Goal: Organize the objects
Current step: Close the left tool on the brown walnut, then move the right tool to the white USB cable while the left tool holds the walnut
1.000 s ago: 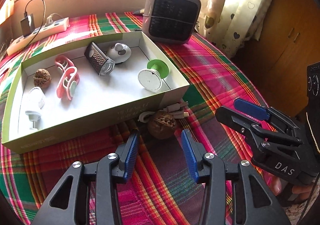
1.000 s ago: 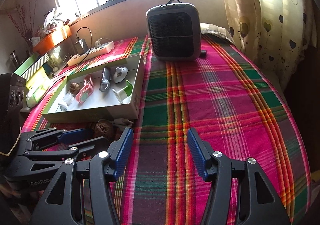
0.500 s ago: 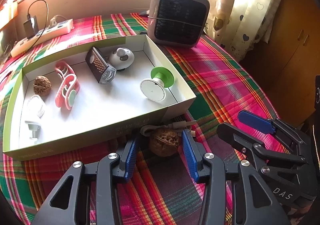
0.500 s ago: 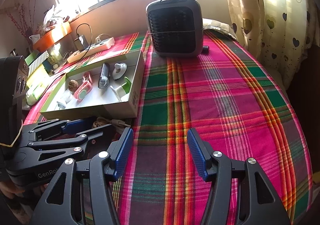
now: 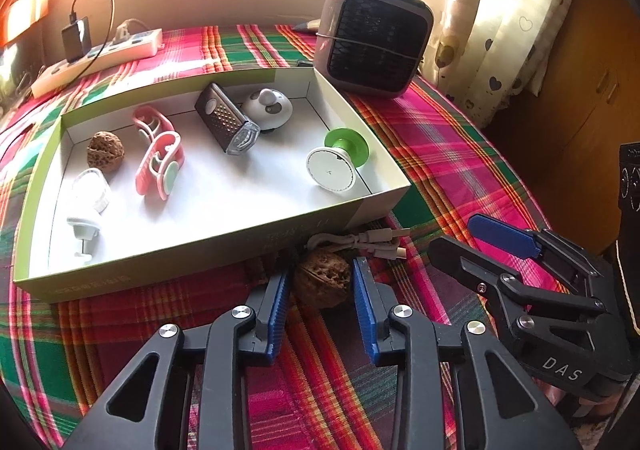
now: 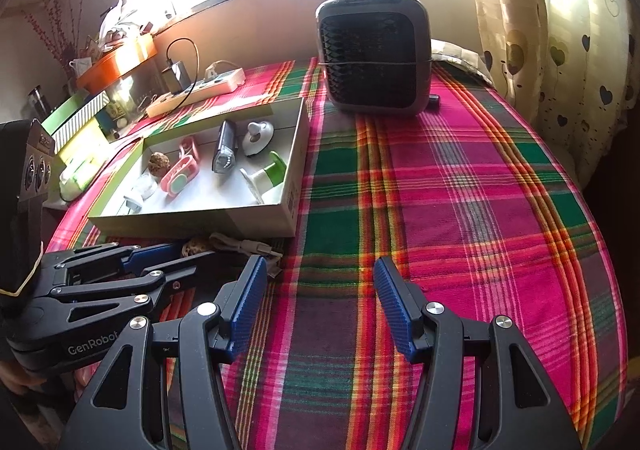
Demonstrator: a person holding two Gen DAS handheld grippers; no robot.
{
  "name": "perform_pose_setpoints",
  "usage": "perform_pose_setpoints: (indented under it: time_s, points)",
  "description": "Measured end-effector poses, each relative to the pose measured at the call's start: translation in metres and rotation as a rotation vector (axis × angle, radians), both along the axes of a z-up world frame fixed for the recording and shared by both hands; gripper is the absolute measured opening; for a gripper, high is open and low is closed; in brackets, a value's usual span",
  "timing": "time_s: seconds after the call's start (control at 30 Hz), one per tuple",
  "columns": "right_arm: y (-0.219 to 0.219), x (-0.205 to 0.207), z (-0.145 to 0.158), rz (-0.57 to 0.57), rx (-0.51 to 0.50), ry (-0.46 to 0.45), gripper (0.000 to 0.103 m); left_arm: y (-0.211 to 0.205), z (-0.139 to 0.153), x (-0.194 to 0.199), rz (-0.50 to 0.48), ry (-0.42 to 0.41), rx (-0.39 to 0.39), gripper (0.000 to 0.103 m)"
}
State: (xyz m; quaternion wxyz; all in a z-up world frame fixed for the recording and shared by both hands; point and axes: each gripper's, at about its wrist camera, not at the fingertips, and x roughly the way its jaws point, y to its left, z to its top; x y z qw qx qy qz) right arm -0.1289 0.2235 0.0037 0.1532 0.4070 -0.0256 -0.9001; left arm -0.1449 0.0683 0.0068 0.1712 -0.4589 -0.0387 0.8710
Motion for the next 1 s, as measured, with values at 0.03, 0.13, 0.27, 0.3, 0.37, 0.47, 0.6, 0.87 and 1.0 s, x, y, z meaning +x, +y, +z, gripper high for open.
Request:
perform_pose_setpoints:
  time_s: [0.03, 0.13, 0.27, 0.3, 0.37, 0.47, 0.6, 0.87, 1.0]
  points:
    - [-0.002, -0.001, 0.0, 0.011, -0.003, -0.001, 0.057, -0.002, 0.0, 0.001, 0.003, 0.0, -0.002, 0.029]
    - [-0.011, -0.005, -0.002, 0.065, -0.027, -0.016, 0.057, -0.011, 0.0, 0.005, 0.016, 0.0, 0.003, 0.029]
    - [-0.025, -0.013, -0.009, 0.114, -0.011, -0.052, 0.057, -0.026, 0.0, 0.009, 0.038, -0.001, -0.003, 0.029]
    - [-0.027, -0.015, -0.01, 0.119, -0.003, -0.054, 0.057, -0.03, 0.0, 0.01, 0.047, -0.001, -0.006, 0.029]
    - [-0.033, -0.017, -0.011, 0.134, 0.009, -0.051, 0.057, -0.038, -0.001, 0.012, 0.068, 0.002, -0.012, 0.029]
    - [-0.039, -0.02, -0.012, 0.143, 0.028, -0.047, 0.057, -0.05, 0.0, 0.014, 0.092, 0.0, -0.007, 0.029]
    - [-0.048, -0.018, -0.013, 0.17, 0.051, -0.04, 0.057, -0.062, -0.001, 0.018, 0.105, 0.0, -0.005, 0.029]
    - [-0.067, -0.005, -0.014, 0.244, 0.086, -0.023, 0.048, -0.08, -0.002, 0.022, 0.126, -0.001, -0.005, 0.029]
    - [-0.074, 0.004, -0.014, 0.278, 0.084, -0.025, 0.045, -0.087, -0.002, 0.026, 0.129, 0.003, -0.003, 0.029]
